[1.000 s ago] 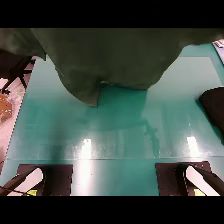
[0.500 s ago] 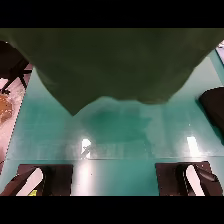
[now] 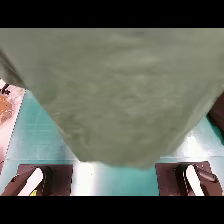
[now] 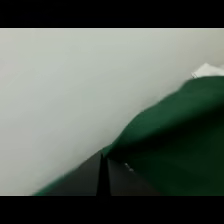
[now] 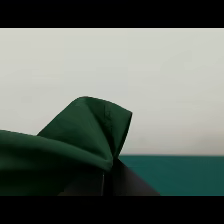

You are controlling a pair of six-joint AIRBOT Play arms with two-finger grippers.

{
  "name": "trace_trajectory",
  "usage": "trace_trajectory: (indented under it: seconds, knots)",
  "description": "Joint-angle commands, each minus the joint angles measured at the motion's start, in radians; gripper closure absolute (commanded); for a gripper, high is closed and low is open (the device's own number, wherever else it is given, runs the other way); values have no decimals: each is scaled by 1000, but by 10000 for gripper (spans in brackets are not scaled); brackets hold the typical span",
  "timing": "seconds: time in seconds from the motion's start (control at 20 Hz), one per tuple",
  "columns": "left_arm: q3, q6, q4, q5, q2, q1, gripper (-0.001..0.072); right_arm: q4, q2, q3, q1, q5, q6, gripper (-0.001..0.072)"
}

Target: Fold the shirts.

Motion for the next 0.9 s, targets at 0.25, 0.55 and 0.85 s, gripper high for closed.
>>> trace_trajectory:
  seconds: [0.25, 0.55, 0.85]
  knots:
    - [-774, -21, 176, -6, 0, -9, 678, 220, -524, -131, 385, -172, -303, 687]
    - [-1038, -51, 318, 303, 0, -10, 679, 220, -927, 165, 561, -98, -300, 687]
    - [-1036, -68, 427, 439, 0, -10, 679, 216, -1016, 369, 471, 110, -177, 193]
